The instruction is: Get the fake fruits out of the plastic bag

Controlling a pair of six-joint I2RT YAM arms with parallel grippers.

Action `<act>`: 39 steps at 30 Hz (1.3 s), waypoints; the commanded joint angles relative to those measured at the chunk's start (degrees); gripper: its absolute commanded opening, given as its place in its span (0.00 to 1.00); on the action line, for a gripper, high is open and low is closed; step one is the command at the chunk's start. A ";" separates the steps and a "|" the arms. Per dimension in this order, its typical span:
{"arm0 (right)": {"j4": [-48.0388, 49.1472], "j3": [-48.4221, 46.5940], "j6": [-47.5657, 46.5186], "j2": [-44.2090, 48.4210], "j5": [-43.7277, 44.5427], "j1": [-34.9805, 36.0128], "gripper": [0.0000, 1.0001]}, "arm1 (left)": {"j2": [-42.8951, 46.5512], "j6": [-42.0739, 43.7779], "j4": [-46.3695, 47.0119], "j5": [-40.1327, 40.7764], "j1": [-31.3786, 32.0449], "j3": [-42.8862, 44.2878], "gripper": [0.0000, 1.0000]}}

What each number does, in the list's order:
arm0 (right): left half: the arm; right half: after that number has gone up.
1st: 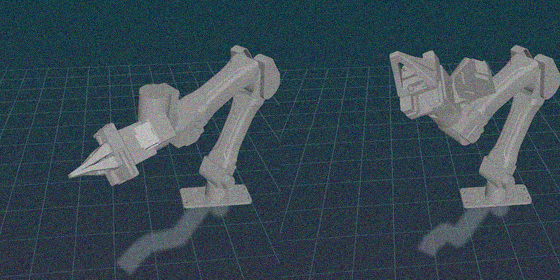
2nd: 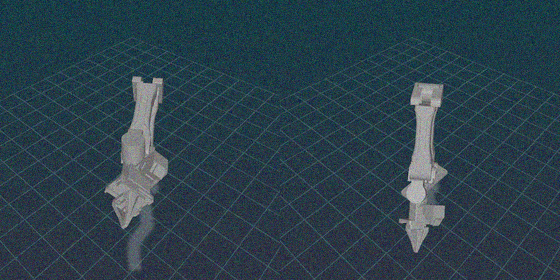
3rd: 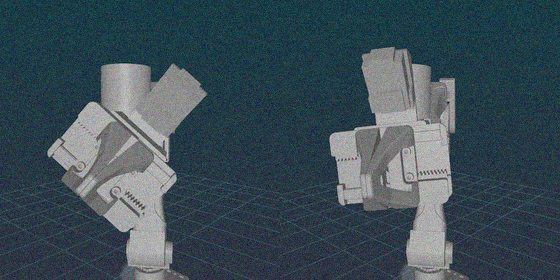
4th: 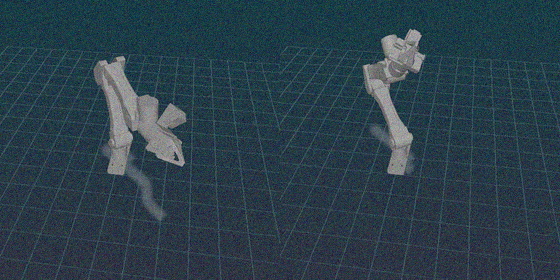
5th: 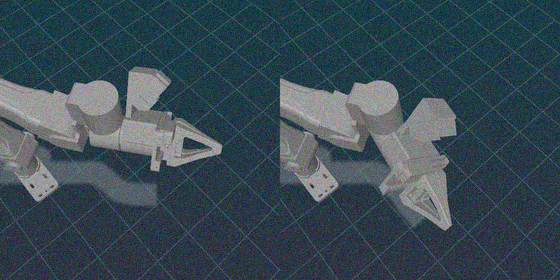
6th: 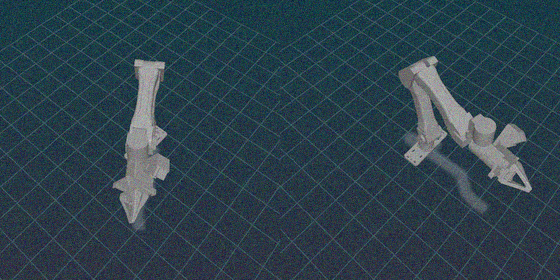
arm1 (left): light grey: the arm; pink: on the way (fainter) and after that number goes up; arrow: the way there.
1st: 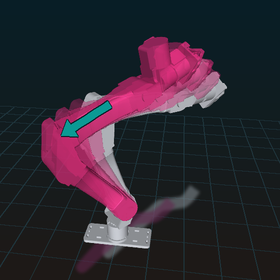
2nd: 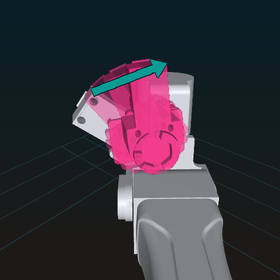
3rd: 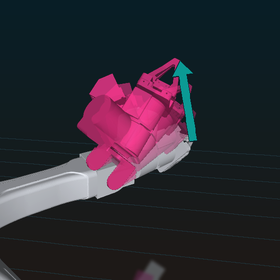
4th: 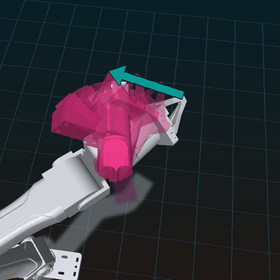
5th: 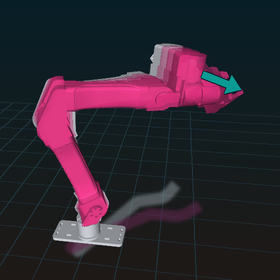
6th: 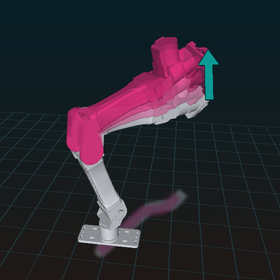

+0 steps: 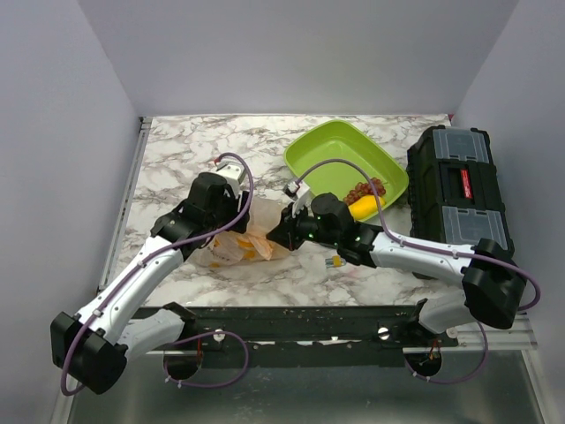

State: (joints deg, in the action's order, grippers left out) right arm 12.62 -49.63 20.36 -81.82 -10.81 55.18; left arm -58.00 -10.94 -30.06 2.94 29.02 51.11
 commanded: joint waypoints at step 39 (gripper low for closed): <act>9.96 15.66 10.72 15.05 23.65 0.14 0.06 | 12.03 -4.76 0.47 21.30 0.35 -1.13 0.00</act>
State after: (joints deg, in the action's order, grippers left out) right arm 16.01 -40.18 25.41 -70.98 6.68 55.18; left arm -51.44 -12.84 -32.67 12.56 29.39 52.36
